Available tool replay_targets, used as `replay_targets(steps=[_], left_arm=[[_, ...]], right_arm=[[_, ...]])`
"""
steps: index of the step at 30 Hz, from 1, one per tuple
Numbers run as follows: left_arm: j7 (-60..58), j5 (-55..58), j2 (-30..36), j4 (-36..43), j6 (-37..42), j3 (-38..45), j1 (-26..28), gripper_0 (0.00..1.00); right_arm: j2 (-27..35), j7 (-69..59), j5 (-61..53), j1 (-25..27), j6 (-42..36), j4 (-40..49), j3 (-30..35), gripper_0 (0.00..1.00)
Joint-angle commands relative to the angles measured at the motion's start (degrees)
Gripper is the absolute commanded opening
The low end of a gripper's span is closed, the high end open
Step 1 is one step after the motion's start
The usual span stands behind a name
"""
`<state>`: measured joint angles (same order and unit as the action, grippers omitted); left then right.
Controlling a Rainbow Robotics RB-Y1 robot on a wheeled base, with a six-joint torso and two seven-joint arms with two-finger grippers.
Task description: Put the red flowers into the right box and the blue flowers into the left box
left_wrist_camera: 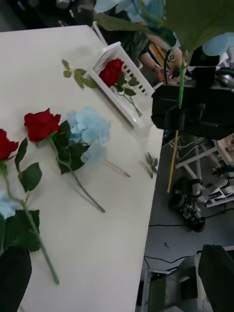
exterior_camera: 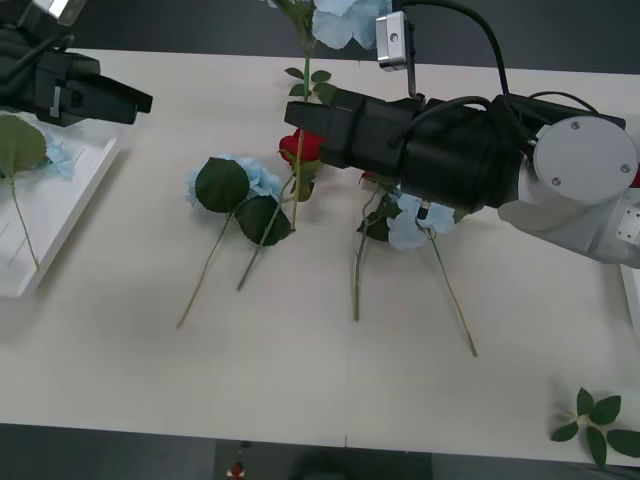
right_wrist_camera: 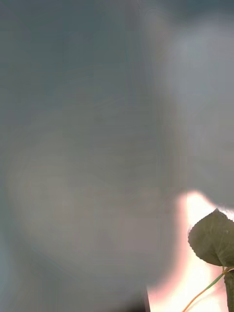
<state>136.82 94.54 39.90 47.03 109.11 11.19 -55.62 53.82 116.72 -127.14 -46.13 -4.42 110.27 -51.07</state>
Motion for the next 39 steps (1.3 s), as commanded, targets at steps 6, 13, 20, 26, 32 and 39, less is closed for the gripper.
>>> replay_targets(steps=[6,13,20,26,32,39], left_arm=[[11.2,4.3,-5.4,2.5,-5.5,-0.2,2.4,1.00],[14.4,7.2,-8.7,3.5,-6.4,-0.3,4.1,1.00],[13.8,10.3,-10.1,3.5,-5.0,-0.3,4.6,1.00],[13.1,17.2,-11.0,3.5,-6.2,-0.3,6.6,1.00],[12.8,18.4,-11.3,3.5,-6.0,-0.6,8.1,1.00],[12.9,18.6,-11.5,3.5,-6.9,-4.5,9.4,1.00]], right_arm=[[-0.9,-0.4,0.1,-1.6,-0.1,1.4,0.5,0.00],[-0.9,-0.4,0.1,-1.6,-0.1,1.4,0.5,0.00],[-0.9,-0.4,0.1,-1.6,-0.1,1.4,0.5,0.00],[-0.9,-0.4,0.1,-1.6,-0.1,1.4,0.5,0.00],[-0.9,-0.4,0.1,-1.6,-0.1,1.4,0.5,0.00],[-0.9,-0.4,0.1,-1.6,-0.1,1.4,0.5,0.00]])
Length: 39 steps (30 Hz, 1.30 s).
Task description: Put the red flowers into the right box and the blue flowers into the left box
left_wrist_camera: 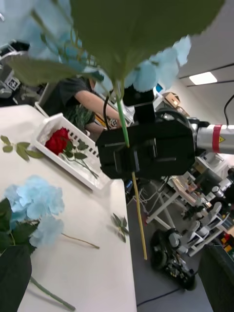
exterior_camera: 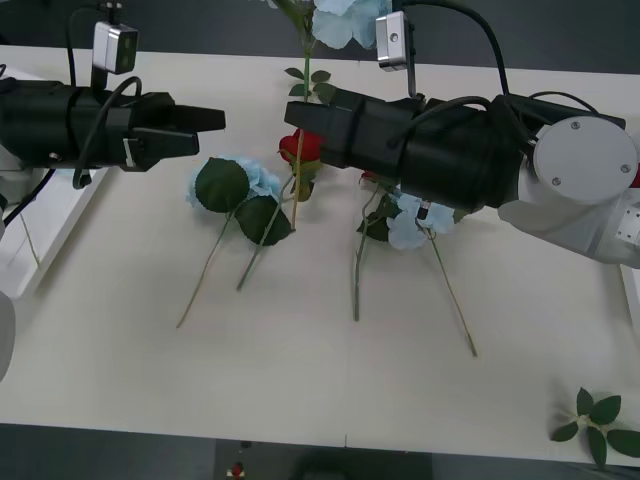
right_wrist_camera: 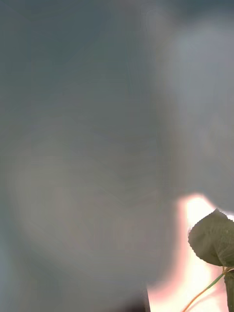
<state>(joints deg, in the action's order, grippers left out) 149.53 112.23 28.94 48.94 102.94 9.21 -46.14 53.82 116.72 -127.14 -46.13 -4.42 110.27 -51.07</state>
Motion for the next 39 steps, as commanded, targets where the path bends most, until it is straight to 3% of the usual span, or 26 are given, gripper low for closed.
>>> replay_targets(steps=[1,20,39], left_arm=[[0.1,0.9,-0.6,1.6,-0.8,-3.1,-0.1,1.00],[1.2,7.5,-4.2,2.1,-8.7,-16.4,0.3,1.00],[1.3,12.0,-5.4,3.6,-11.7,-22.9,0.5,1.00]], right_arm=[[-0.9,-0.4,0.1,-1.6,-0.1,1.4,0.5,0.00],[-0.9,-0.4,0.1,-1.6,-0.1,1.4,0.5,0.00],[-0.9,-0.4,0.1,-1.6,-0.1,1.4,0.5,0.00]])
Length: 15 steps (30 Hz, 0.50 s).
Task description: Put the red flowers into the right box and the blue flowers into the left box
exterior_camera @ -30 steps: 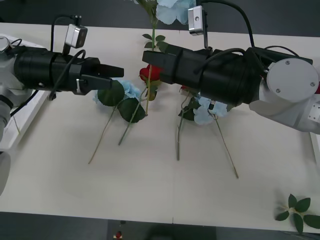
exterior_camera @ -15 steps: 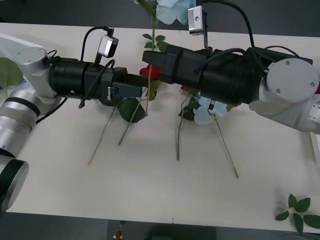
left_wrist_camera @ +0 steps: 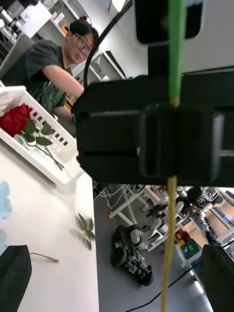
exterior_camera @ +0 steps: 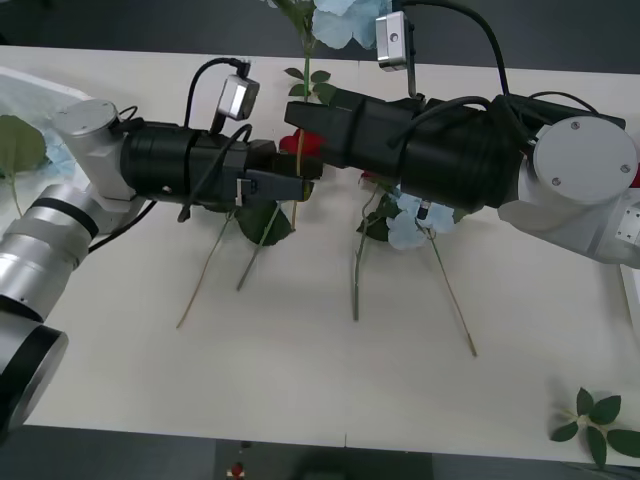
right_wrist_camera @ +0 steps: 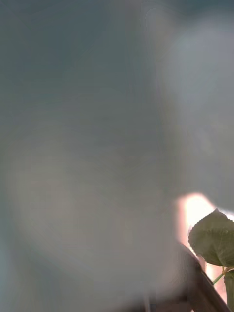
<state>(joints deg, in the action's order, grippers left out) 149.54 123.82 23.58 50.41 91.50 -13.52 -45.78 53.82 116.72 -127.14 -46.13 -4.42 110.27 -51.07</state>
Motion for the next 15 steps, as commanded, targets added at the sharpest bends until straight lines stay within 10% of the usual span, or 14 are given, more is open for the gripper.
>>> replay_targets(steps=[1,6,8,9,15], left_arm=[[1.3,0.4,-0.1,2.1,-0.4,-0.3,0.2,1.00],[1.3,0.6,-0.2,2.2,-0.6,-1.0,0.2,1.00],[1.3,0.9,-0.2,2.4,-0.8,-1.1,0.2,0.49],[1.3,1.0,-0.2,2.7,-0.8,-1.2,0.3,0.00],[1.4,1.3,-0.2,2.7,-1.0,-1.2,0.3,0.00]], right_arm=[[-0.9,-0.4,0.1,-1.6,-0.1,1.4,0.5,0.00],[-0.9,-0.4,0.1,-1.6,-0.1,1.4,0.5,0.00],[-0.9,-0.4,0.1,-1.6,-0.1,1.4,0.5,0.00],[-0.9,-0.4,0.1,-1.6,-0.1,1.4,0.5,0.00],[-0.9,-0.4,0.1,-1.6,-0.1,1.4,0.5,0.00]])
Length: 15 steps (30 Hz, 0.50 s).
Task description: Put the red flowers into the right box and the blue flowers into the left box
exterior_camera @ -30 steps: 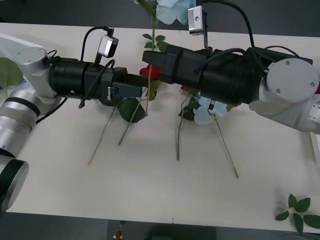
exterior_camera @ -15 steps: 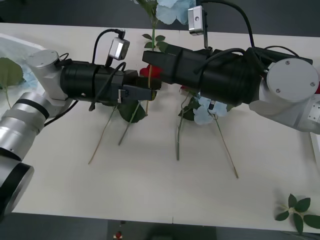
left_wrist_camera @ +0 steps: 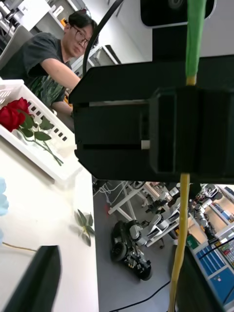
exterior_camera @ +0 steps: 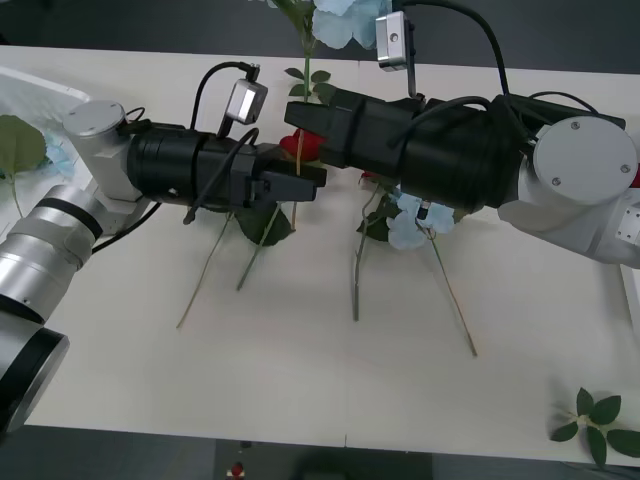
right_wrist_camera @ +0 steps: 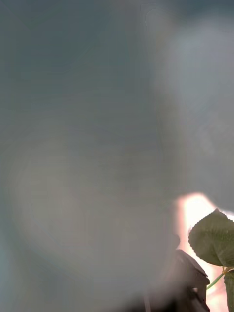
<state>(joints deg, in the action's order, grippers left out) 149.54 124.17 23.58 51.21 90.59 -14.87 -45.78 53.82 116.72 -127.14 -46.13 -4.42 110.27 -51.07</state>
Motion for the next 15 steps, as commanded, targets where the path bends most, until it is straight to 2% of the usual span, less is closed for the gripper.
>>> replay_targets(steps=[1,15], left_arm=[[1.4,1.1,-0.2,1.9,-0.2,0.2,0.3,0.00],[1.4,1.2,-0.2,1.9,0.0,0.3,0.3,0.00]], right_arm=[[-0.9,-0.4,0.1,-1.6,-0.1,1.4,0.5,0.00],[-0.9,-0.4,0.1,-1.6,-0.1,1.4,0.5,0.00]])
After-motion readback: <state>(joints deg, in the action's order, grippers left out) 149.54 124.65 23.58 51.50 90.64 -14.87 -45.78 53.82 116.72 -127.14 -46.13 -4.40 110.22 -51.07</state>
